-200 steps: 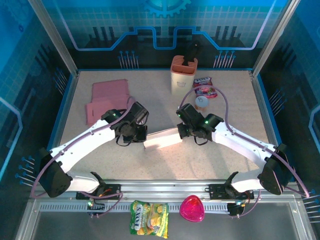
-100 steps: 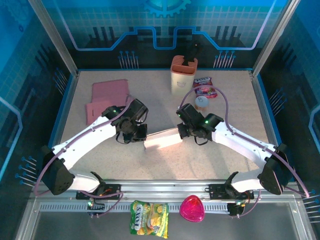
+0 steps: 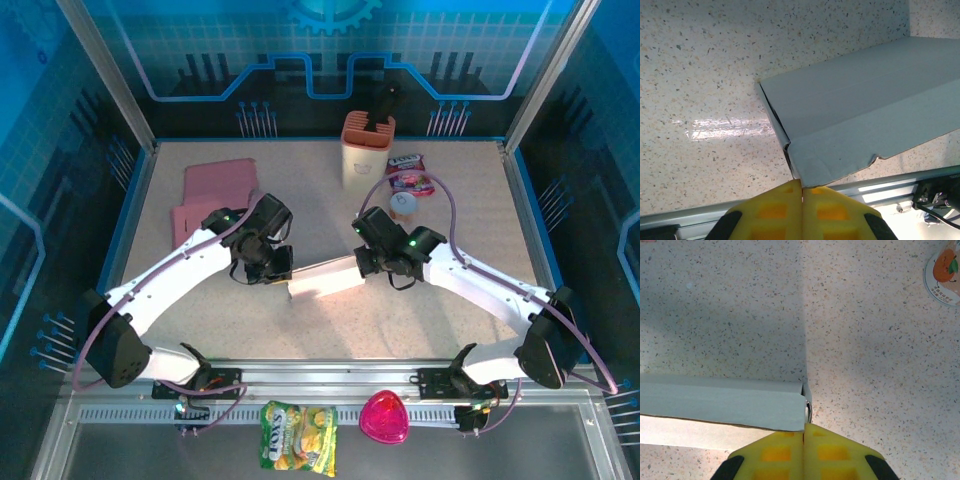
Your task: Fold the paper box
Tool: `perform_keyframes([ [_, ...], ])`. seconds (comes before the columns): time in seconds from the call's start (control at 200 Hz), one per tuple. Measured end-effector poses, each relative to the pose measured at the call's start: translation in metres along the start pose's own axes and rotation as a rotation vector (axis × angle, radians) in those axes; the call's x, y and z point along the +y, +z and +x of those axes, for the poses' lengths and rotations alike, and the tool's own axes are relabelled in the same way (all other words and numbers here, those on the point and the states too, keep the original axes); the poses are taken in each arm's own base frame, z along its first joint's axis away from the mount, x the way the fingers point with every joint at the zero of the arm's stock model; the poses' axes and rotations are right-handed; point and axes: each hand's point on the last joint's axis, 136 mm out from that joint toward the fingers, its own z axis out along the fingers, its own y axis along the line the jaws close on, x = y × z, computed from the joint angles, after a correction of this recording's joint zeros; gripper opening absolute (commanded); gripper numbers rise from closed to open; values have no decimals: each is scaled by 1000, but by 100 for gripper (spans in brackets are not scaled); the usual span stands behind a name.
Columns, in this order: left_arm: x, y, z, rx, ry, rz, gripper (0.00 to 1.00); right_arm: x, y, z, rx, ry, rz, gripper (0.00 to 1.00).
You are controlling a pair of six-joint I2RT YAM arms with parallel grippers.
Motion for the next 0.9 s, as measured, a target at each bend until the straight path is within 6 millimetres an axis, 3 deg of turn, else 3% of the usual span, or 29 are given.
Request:
perform_keyframes([
  [0.775, 5, 10, 2, -28, 102, 14, 0, 1, 3, 3, 9, 1, -2, 0],
  [0.9, 4, 11, 4, -34, 120, -1, 0, 1, 2, 7, 34, 42, -26, 23],
])
